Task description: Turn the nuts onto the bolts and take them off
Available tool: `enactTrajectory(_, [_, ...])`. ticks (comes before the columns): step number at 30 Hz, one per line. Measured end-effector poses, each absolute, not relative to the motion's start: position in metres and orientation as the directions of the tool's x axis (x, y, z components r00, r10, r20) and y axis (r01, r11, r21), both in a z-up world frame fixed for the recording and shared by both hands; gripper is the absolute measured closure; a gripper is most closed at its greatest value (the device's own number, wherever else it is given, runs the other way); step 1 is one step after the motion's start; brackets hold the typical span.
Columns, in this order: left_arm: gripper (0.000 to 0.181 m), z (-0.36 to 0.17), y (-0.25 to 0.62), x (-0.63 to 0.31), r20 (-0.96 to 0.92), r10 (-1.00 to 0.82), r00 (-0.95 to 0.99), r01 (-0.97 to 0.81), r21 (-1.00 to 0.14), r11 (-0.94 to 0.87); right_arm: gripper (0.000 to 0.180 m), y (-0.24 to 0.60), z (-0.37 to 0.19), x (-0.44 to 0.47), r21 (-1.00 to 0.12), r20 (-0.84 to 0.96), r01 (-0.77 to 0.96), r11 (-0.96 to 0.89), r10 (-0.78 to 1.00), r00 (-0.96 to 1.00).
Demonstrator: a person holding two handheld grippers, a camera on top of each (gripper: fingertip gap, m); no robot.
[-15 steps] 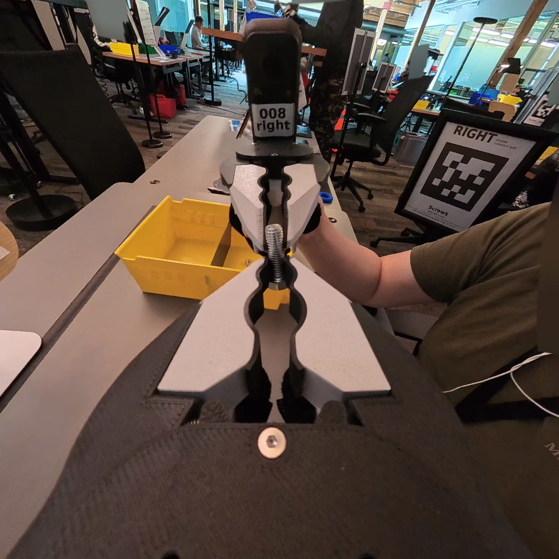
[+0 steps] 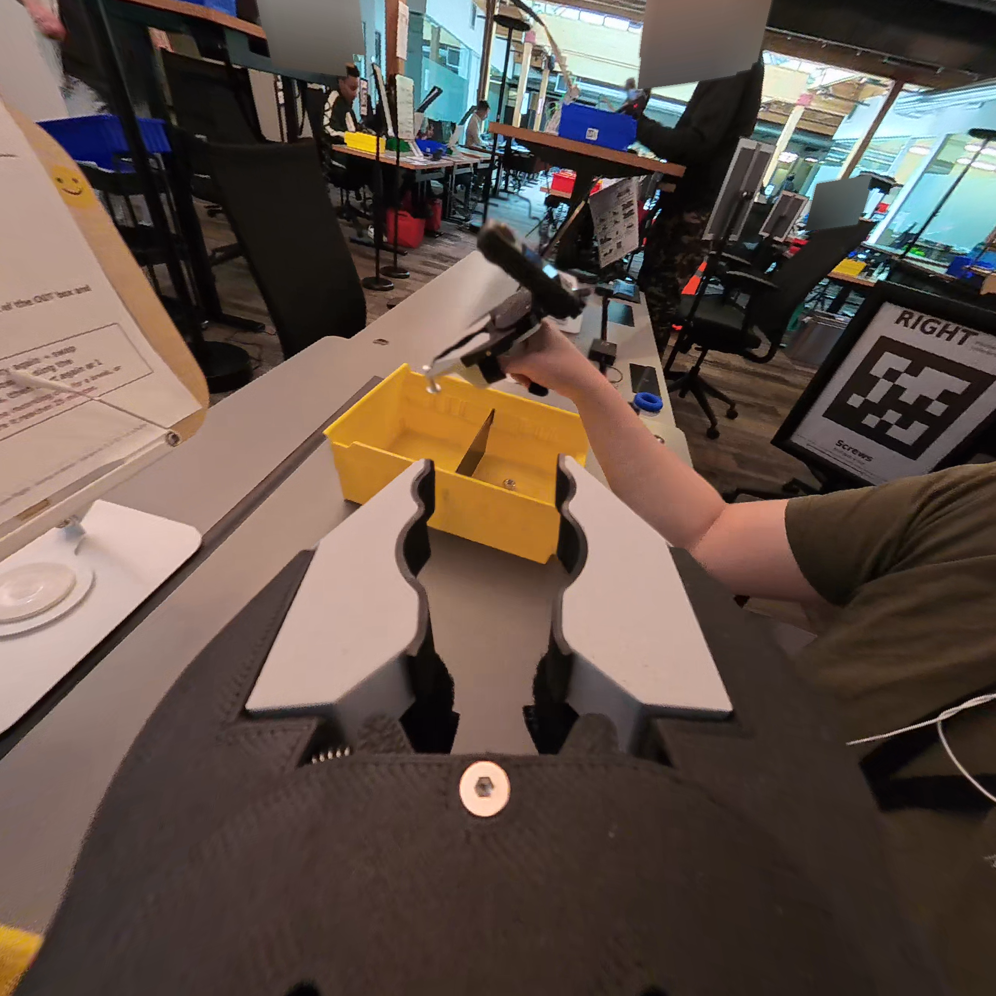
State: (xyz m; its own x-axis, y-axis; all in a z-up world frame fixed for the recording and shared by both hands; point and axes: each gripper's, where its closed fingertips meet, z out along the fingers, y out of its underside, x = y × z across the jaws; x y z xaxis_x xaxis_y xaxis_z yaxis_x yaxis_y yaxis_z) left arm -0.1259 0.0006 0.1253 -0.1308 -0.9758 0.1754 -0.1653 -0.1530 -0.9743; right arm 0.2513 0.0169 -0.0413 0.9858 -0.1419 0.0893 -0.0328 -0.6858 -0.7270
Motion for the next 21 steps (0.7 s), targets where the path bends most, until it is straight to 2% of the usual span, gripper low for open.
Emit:
enactTrajectory(5, [0.138,0.124,0.008,-0.131,0.186,-0.978,-0.099,-0.173,-0.971,-0.167,0.171,0.002,-0.107,0.272,-0.524,-0.010,-0.213,-0.825,-0.244,0.970])
enactTrajectory(8, [0.139,0.121,0.009,-0.130,0.203,-0.974,-0.099,-0.188,-0.965,-0.182,0.170,-0.002,-0.121,0.271,-0.462,-0.016,-0.235,-0.855,-0.257,0.966])
enactTrajectory(11, [0.139,0.117,0.010,-0.128,0.210,-0.973,-0.096,-0.203,-0.961,-0.187,0.170,0.001,-0.123,0.268,-0.453,-0.002,-0.226,-0.862,-0.253,0.968])
enactTrajectory(15, [0.137,0.116,0.012,-0.129,0.213,-0.973,-0.085,-0.212,-0.958,-0.191,0.164,0.007,-0.117,0.266,-0.486,0.021,-0.177,-0.856,-0.214,0.977])
enactTrajectory(18, [0.136,0.117,0.018,-0.137,0.204,-0.977,-0.055,-0.216,-0.958,-0.188,0.164,0.016,-0.088,0.257,-0.596,-0.018,-0.146,-0.790,-0.169,0.985])
enactTrajectory(21, [0.137,0.115,0.040,-0.157,0.151,-0.987,0.061,-0.242,-0.957,-0.161,0.164,0.020,-0.036,0.252,-0.744,0.021,-0.074,-0.665,-0.134,0.991])
